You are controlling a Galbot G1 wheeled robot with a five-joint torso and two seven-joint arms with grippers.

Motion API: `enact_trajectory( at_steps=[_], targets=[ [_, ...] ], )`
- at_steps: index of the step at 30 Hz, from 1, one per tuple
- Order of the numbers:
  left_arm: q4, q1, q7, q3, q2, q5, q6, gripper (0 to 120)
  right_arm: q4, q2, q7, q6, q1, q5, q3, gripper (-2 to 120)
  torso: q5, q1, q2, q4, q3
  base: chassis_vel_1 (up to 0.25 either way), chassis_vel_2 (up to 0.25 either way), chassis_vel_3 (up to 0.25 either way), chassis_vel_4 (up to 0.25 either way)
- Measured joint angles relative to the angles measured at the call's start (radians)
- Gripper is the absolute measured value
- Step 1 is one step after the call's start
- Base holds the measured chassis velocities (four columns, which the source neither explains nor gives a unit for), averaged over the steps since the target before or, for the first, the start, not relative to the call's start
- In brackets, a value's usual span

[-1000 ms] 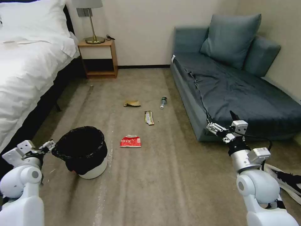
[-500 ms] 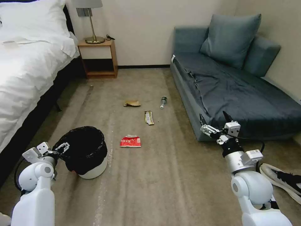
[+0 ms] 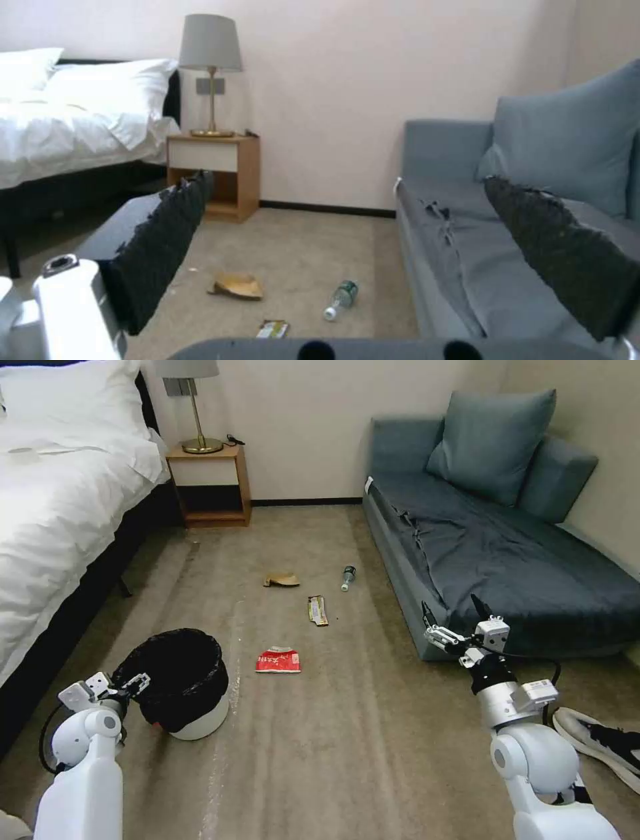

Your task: Pick up the trash bin, then pick up the garbage on the floor and place it into the trash bin.

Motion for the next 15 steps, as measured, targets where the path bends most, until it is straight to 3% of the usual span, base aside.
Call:
enact_trajectory(
  at_steps=[7, 15],
  targets=[
    [0.004, 0.003, 0.007, 0.003, -0.003, 0.005, 0.000, 50, -0.008, 0.000, -0.009, 0.016, 0.005, 0.001, -0.002, 100, -0.0004, 0.000, 0.000, 0.0000, 0.000, 0.000, 0.000, 0.000, 0.000],
    [0.003, 0.009, 0.018, 0.003, -0.007, 0.012, 0.000, 25, -0.011, -0.001, -0.009, 0.019, 0.007, 0.003, -0.002, 100, -0.0004, 0.000, 0.000, -0.0002, 0.000, 0.000, 0.000, 0.000, 0.000]
  ],
)
